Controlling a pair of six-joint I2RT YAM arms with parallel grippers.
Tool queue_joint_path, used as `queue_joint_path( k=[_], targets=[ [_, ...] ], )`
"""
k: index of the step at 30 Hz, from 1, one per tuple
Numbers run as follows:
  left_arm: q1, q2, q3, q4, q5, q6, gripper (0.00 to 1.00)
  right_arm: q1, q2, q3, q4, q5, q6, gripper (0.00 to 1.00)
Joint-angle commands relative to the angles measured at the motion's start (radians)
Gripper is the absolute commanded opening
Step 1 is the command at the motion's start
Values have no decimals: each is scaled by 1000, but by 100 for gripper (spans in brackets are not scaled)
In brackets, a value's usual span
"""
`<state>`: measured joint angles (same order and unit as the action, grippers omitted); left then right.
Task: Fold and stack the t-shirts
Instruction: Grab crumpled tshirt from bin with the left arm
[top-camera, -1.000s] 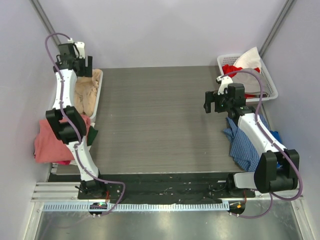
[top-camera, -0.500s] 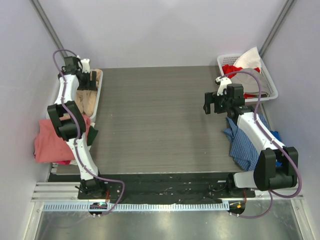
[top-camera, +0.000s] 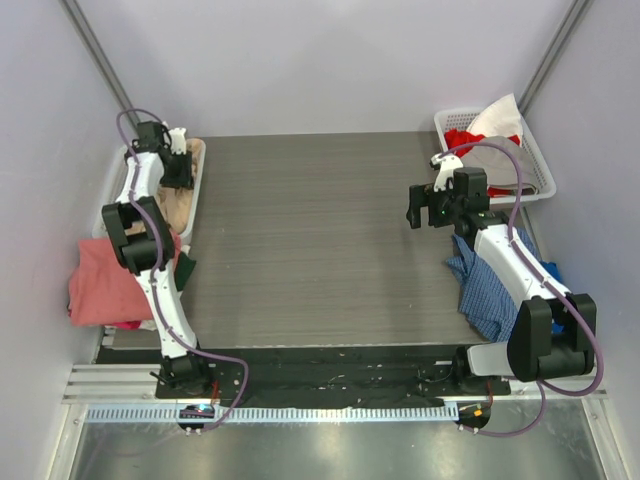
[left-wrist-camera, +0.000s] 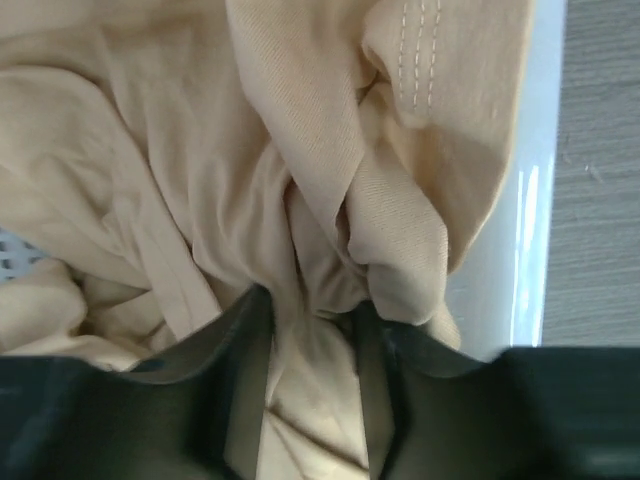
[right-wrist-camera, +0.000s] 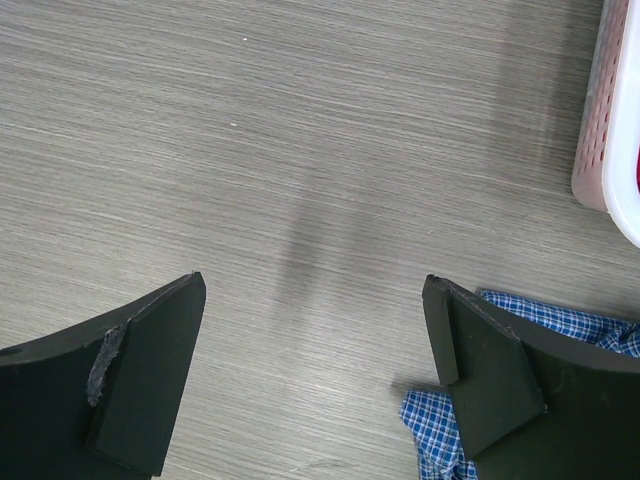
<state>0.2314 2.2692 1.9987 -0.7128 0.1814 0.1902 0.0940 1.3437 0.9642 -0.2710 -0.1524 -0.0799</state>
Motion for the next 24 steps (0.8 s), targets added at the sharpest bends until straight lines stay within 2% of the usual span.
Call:
queue_joint_path(
  k=[1,2,3,9,17,24],
  targets=[
    [5,16,58,7,29,-9,18,-4,-2,11,13,-12,-15,99],
    [5,9,60,7,33,-15,7,-4,0,11,13,-13,-15,100],
    [5,-2,60,6,39,-21,0,-4,3,11,12,-12,-14,100],
    [3,-155,69,-11,84,-54,0,-4,20,16,6,-21,-17,100],
    [-33,-350,242,-129,208,-116,0,-5,26,16,4,-29,-20,100],
    [-107,-560,210,-22,282,-213,0,-5,32,18,1,-44,-18,100]
  ],
)
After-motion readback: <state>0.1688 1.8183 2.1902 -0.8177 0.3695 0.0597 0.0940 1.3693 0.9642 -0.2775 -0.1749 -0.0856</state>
